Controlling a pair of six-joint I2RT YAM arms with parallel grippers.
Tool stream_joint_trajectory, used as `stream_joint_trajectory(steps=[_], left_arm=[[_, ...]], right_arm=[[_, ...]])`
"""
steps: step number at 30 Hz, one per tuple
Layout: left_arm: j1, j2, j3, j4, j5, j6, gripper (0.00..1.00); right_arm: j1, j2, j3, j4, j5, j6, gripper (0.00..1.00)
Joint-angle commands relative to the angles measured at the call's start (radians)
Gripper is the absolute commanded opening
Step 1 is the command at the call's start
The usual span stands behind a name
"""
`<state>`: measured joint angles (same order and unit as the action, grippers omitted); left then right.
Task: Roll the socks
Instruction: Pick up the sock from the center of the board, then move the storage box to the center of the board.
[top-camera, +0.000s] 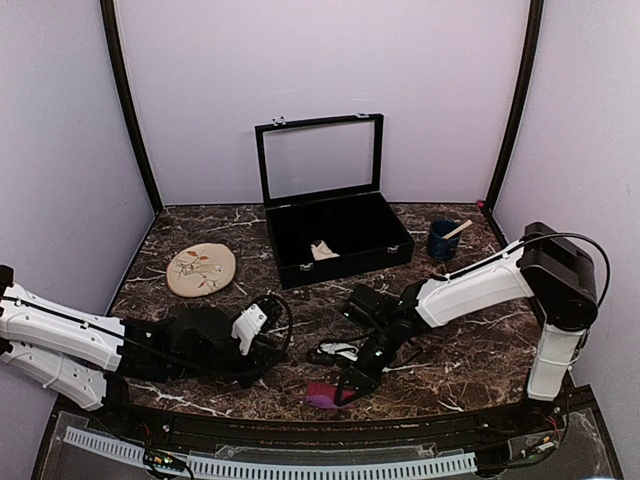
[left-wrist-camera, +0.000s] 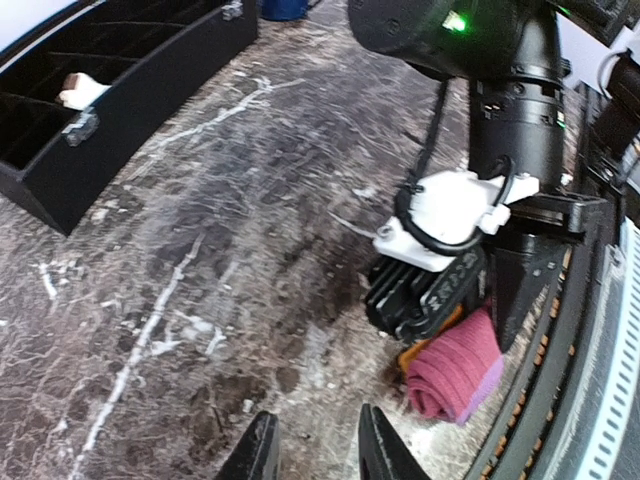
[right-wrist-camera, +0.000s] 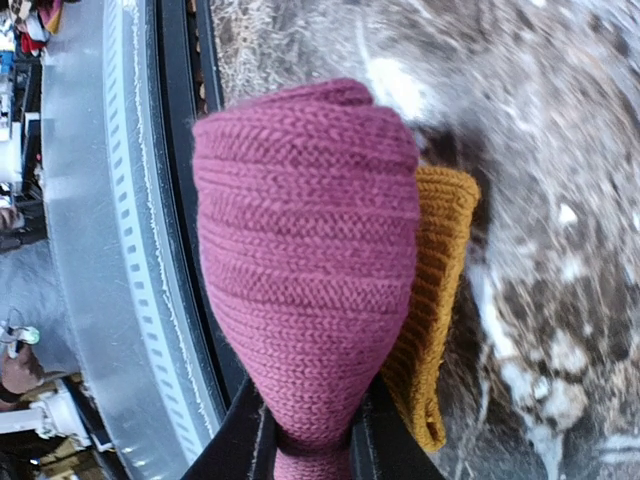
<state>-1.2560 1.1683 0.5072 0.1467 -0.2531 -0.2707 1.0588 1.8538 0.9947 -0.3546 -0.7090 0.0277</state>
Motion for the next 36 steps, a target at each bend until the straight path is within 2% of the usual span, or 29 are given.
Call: stream_joint_trajectory(steps=[1,10,14,21,28,36], left_arm=[[-0.003,-0.002,-0.002,0.014,-0.125,-0.038,0.29],[0.000,0.030,0.068,-0.058,-0.348,-0.107,0.29],[0.024,0.027,0.085,-0.041,-0.433,-0.107,0.34],[0.184,0.048,0.142,-0.020,-0.346,-0.091,0.35],[0.287,0.135,0.253,-0.032,-0.292,-0.051,0.38],[0.378,0.310,0.415,-0.049,-0.229,-0.036,0.53]], right_arm=[[-0.029,-0.019,0.025,-0.042,-0.037,0.050,0.00],[-0.119,-0.071,0.087,0.071,-0.110,0.219,0.00],[-0.163,-0.089,0.142,0.093,-0.093,0.272,0.00],[-0.230,-0.065,0.324,0.050,0.008,0.294,0.00],[-0.300,-0.021,0.495,0.011,0.168,0.286,0.00],[-0.345,0.026,0.634,-0.009,0.465,0.212,0.00]])
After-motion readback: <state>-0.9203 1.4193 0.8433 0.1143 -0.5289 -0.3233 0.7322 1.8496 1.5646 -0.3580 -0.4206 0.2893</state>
